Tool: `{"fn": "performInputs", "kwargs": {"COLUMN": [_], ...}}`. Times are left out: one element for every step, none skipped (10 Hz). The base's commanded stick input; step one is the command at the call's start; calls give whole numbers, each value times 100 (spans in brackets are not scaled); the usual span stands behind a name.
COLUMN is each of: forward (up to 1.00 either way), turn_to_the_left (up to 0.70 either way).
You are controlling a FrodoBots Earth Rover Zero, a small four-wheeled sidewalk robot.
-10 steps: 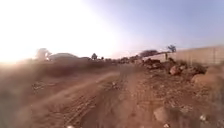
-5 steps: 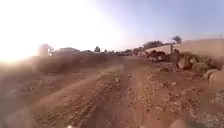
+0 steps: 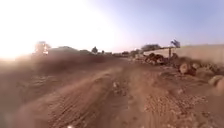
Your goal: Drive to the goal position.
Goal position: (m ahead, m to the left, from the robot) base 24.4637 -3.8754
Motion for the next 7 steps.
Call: {"fn": "performInputs", "kwargs": {"forward": [69, 69, 69, 69, 69, 69, 69], "turn_to_the_left": [-34, -32, -14, -5, -2, -11, -34]}}
